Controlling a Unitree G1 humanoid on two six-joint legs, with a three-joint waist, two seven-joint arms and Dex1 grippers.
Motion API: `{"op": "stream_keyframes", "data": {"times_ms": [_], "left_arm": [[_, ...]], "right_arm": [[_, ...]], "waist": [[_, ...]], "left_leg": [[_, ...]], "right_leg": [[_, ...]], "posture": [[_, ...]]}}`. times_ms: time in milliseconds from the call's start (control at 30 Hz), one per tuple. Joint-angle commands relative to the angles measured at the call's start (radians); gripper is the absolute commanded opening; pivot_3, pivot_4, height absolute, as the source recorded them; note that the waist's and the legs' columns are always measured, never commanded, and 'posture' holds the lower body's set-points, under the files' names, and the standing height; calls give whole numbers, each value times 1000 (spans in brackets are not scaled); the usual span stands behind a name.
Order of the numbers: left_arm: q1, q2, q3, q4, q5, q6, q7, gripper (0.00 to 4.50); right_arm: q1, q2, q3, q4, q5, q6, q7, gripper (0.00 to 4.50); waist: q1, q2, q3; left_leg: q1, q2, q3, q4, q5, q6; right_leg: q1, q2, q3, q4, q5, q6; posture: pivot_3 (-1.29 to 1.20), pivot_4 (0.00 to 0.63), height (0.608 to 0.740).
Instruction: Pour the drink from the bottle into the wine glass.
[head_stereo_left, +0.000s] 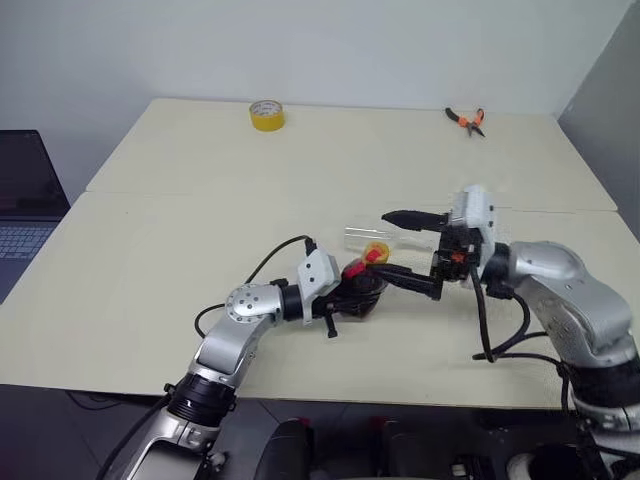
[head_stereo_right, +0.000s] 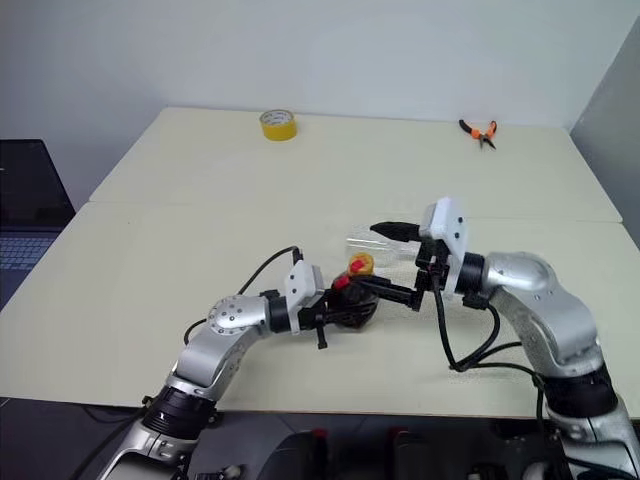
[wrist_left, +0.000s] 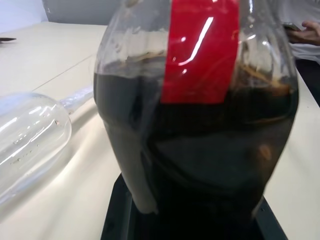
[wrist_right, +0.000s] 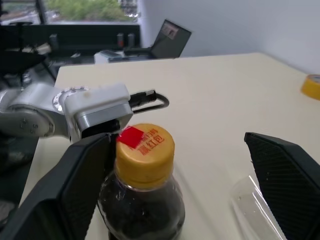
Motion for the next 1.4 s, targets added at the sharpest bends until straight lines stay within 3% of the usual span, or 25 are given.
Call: {"op": "stream_keyframes", "data": {"times_ms": [33, 233, 367, 667, 967, 1067, 1300, 1333, 1400], "left_arm": [[-6, -18, 22, -37, -1, -30, 37, 690], [-25, -38, 25, 9, 26, -51, 89, 690], [-39, -51, 19, 36, 41, -75, 106, 689], [-62, -77, 15, 69, 49, -83, 130, 684], [-66, -80, 16, 74, 53, -88, 127, 684], [-62, -78, 17, 70, 52, -88, 127, 683], [-69, -79, 20, 73, 50, -87, 127, 683], [-69, -79, 21, 73, 50, -88, 127, 683], [-71, -80, 22, 75, 49, -88, 126, 674]], "right_arm": [[80, 31, -91, -211, 97, 101, -186, 4500], [104, 135, -80, -382, 118, 284, -552, 4500], [69, 198, -47, -392, 98, 338, -681, 4500], [46, 285, 29, -388, 71, 386, -790, 4500], [29, 323, 64, -356, 21, 378, -808, 4500], [35, 316, 70, -356, 10, 381, -797, 3917], [32, 294, 78, -351, -17, 382, -770, 1384], [32, 292, 79, -351, -20, 382, -767, 1182], [32, 285, 82, -350, -27, 381, -758, 1191]], "waist": [[0, 0, 0], [-4, 0, 0], [-4, 0, 0], [-4, 0, 0], [-5, 0, 0], [-5, 0, 0], [-6, 0, 0], [-6, 0, 0], [-6, 0, 0]], "left_leg": [[0, 0, 0, 0, 0, 0], [1, 0, 0, -1, 0, 0], [1, 0, 0, -1, 0, 0], [0, 0, 0, -1, 0, 0], [0, 0, 0, -1, 0, 0], [0, 0, 0, -1, 0, 0], [0, 0, 0, -1, 0, 0], [0, 0, 0, -1, 0, 0], [0, 0, 0, -1, 0, 0]], "right_leg": [[0, 0, 0, 0, 0, 0], [0, 1, 0, 1, 0, 0], [-1, 1, 0, 1, 0, 0], [-1, 1, 1, 0, 0, 0], [-1, 1, 0, 0, 0, 0], [-1, 1, 0, 0, 0, 0], [-1, 1, 0, 0, 0, 0], [-1, 1, 0, 0, 0, 0], [-1, 1, 0, 0, 0, 0]], "posture": [[0, 150, 740], [0, 150, 740], [0, 150, 740], [0, 150, 740], [0, 150, 740], [0, 150, 740], [0, 150, 740], [0, 150, 740], [0, 150, 740]]}}
